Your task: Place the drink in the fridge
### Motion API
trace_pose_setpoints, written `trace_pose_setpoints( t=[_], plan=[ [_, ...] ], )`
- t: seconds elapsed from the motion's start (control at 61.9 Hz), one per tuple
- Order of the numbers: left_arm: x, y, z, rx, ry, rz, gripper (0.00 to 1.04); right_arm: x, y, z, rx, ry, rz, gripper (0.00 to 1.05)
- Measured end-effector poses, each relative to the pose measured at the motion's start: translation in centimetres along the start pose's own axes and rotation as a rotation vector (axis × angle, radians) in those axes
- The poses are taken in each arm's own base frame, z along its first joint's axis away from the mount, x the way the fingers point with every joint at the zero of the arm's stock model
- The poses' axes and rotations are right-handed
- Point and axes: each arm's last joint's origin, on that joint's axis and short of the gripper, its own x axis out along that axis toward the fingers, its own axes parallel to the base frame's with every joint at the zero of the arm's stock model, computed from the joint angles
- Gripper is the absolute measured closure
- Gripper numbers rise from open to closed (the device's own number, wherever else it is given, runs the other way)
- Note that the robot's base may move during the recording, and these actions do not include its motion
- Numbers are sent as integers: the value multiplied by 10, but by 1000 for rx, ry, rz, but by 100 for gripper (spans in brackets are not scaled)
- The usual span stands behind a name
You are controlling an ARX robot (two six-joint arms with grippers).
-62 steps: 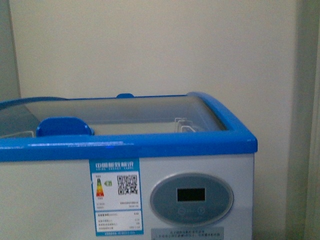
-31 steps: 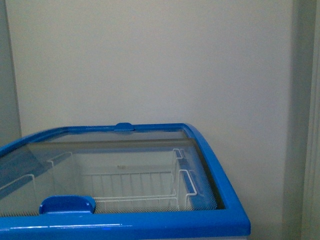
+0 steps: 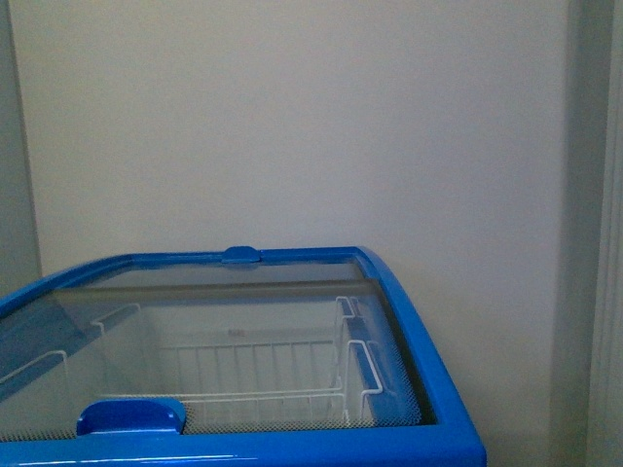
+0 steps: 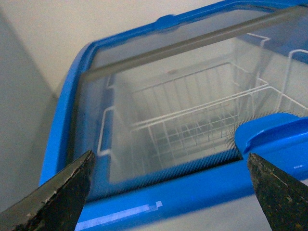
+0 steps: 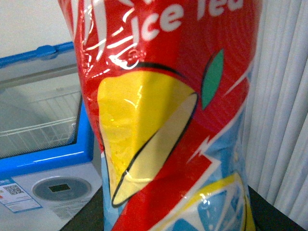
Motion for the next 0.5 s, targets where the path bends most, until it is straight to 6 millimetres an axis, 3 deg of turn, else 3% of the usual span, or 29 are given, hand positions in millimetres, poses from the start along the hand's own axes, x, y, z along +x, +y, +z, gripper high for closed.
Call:
trace_pose_setpoints(
  t=[0.097, 0.242, 0.501],
  plan=[
    [43, 6, 2, 177, -25, -177, 8, 0, 0, 0, 0, -1, -5, 64],
    [82, 7, 0, 367, -40, -296, 8, 0, 0, 0, 0, -1, -4, 64],
    [124, 12, 12, 576, -23, -472, 8, 0, 0, 0, 0, -1, -4, 64]
  ],
)
